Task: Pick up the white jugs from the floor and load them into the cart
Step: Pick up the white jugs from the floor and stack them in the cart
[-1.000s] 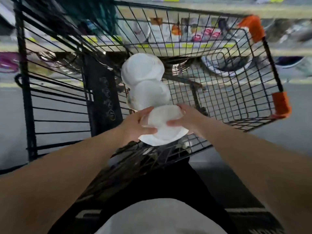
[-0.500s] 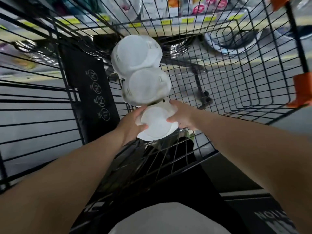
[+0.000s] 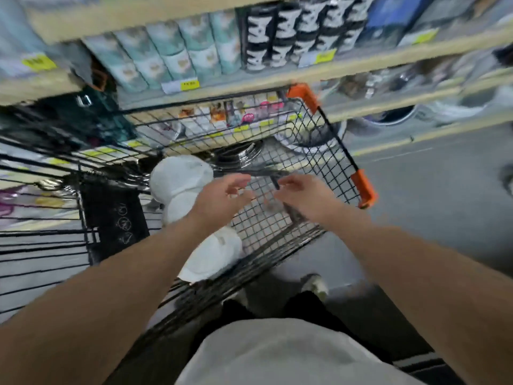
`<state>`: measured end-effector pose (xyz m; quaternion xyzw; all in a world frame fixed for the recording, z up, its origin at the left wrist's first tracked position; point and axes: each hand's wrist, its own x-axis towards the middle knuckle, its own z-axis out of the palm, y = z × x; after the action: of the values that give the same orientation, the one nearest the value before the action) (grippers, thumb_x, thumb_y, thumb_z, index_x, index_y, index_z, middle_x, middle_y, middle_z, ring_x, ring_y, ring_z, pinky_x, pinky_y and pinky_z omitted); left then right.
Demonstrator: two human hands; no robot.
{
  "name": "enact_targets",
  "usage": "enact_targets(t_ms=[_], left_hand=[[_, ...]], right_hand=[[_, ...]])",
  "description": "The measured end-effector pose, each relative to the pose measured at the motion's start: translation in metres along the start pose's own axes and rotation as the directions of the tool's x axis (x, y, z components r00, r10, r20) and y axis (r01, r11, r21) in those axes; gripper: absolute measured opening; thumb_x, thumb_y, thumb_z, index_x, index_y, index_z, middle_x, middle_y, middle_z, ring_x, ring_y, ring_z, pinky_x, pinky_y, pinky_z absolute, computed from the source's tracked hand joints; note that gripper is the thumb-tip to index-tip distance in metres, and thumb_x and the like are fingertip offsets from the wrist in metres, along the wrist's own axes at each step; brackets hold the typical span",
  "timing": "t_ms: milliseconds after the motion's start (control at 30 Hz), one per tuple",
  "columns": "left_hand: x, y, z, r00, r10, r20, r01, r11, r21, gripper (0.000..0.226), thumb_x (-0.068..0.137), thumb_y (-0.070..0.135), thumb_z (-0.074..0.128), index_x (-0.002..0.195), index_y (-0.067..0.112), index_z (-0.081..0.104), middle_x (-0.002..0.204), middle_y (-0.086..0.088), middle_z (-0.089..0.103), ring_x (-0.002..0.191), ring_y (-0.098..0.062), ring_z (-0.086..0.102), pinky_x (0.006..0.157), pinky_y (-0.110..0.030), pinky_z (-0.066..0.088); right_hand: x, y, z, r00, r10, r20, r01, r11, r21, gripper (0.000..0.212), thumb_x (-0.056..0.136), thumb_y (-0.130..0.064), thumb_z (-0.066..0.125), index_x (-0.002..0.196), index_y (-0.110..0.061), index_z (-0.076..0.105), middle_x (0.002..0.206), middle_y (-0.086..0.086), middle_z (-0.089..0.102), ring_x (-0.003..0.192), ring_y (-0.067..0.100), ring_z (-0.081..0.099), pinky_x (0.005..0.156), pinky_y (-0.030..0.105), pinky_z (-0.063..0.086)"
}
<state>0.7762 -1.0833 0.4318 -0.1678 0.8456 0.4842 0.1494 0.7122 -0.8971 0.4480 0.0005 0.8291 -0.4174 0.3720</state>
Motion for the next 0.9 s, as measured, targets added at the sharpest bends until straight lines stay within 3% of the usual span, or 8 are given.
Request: enact_targets(t_ms=[67,133,200,300,500,633,800,900], left_hand=[[0.009,0.049,0.023,0.997,0.074,-0.011,-0.074,0.997,-0.015,0.031,0.087,0.03,0.071,0.117,0.033,0.062,0.11,0.01,0.066,0.105,-0.009,0.061,0.093,-0.024,0.046],[0.02,0.096,0.053,0.99,0.141,-0.013,-0.142,0.99,-0.028,0.03,0.088,0.028,0.07,0.116,0.031,0.064,0.108,0.011,0.067,0.1,-0.002,0.061,0.086,-0.008,0.042],[0.032,0.14,0.087,0.98,0.201,-0.002,-0.201,0.978,-0.047,0.028,0.089,0.028,0.069,0.116,0.031,0.064,0.105,0.015,0.067,0.093,0.008,0.058,0.075,0.0,0.038],[0.05,0.204,0.143,0.957,0.287,0.041,-0.284,0.956,-0.075,0.027,0.089,0.025,0.068,0.116,0.028,0.065,0.102,0.014,0.066,0.09,0.01,0.056,0.068,0.005,0.038],[0.108,0.315,0.245,0.888,0.411,0.205,-0.41,0.911,-0.051,0.024,0.088,0.02,0.07,0.11,0.026,0.065,0.094,0.012,0.066,0.081,-0.003,0.058,0.07,-0.006,0.043],[0.167,0.388,0.32,0.815,0.48,0.326,-0.491,0.869,-0.052,0.024,0.087,0.019,0.071,0.109,0.027,0.065,0.096,0.007,0.066,0.084,-0.01,0.059,0.079,-0.018,0.046],[0.228,0.486,0.415,0.683,0.544,0.487,-0.586,0.807,-0.079,0.024,0.087,0.016,0.071,0.108,0.023,0.064,0.092,0.009,0.063,0.078,-0.008,0.055,0.072,-0.005,0.042],[0.252,0.539,0.47,0.607,0.541,0.583,-0.618,0.782,-0.082,0.023,0.088,0.015,0.07,0.108,0.023,0.062,0.095,0.003,0.063,0.076,-0.008,0.053,0.069,-0.005,0.042]], right_hand=[[-0.018,0.011,-0.055,0.992,-0.068,-0.109,0.068,0.998,-0.012,0.028,0.09,-0.027,0.066,0.116,-0.016,0.063,0.086,-0.005,0.069,0.055,0.006,0.055,0.049,0.017,0.044],[-0.033,0.026,-0.11,0.971,-0.097,-0.22,0.097,0.995,-0.009,0.028,0.088,-0.029,0.068,0.113,-0.016,0.064,0.095,0.001,0.072,0.07,0.016,0.064,0.064,0.029,0.051],[-0.043,0.046,-0.161,0.944,-0.103,-0.312,0.117,0.993,0.028,0.02,0.088,-0.026,0.068,0.106,-0.018,0.064,0.101,0.006,0.071,0.086,0.021,0.066,0.077,0.037,0.052],[-0.057,0.081,-0.228,0.886,-0.071,-0.459,0.147,0.98,0.132,0.028,0.088,-0.026,0.069,0.113,-0.015,0.067,0.092,0.001,0.064,0.07,0.01,0.057,0.06,0.019,0.046],[-0.072,0.152,-0.343,0.776,0.077,-0.626,0.145,0.944,0.295,0.022,0.088,-0.022,0.068,0.109,-0.014,0.068,0.08,-0.005,0.061,0.048,-0.001,0.05,0.045,0.009,0.036],[-0.07,0.195,-0.426,0.695,0.173,-0.697,0.133,0.923,0.362,0.021,0.09,-0.022,0.066,0.109,-0.015,0.067,0.084,-0.002,0.064,0.053,0.008,0.048,0.043,0.012,0.038],[-0.064,0.245,-0.53,0.579,0.326,-0.747,0.097,0.882,0.461,0.022,0.09,-0.024,0.065,0.111,-0.016,0.067,0.083,-0.006,0.062,0.059,0.011,0.051,0.045,0.013,0.041],[-0.069,0.279,-0.58,0.511,0.4,-0.761,0.069,0.863,0.5,0.02,0.09,-0.024,0.066,0.109,-0.019,0.066,0.089,-0.005,0.063,0.066,0.012,0.054,0.045,0.009,0.039]])
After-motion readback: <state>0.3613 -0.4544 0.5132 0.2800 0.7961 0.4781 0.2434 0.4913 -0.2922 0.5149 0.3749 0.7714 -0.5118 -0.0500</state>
